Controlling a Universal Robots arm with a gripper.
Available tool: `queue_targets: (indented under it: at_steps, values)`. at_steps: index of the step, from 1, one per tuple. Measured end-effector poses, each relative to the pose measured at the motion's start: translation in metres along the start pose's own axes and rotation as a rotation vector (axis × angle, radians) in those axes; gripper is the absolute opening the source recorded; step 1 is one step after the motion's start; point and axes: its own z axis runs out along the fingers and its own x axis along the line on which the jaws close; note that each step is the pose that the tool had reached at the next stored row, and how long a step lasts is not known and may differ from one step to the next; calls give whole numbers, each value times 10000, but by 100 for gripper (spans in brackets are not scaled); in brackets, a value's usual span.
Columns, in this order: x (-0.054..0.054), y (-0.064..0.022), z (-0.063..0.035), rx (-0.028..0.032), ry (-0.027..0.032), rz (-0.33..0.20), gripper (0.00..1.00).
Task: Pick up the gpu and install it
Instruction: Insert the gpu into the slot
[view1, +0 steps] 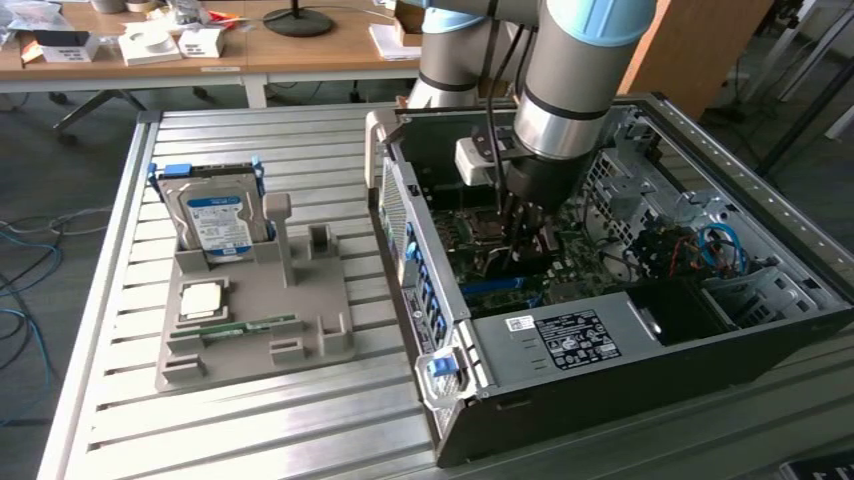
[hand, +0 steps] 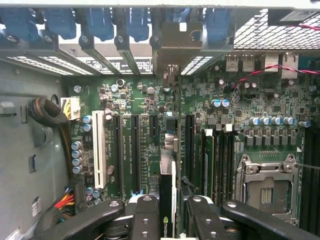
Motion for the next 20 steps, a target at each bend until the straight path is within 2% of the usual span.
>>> queue_targets:
  at_steps: [20]
  values:
    - [-5, 27, 41, 2, -2, 2, 26]
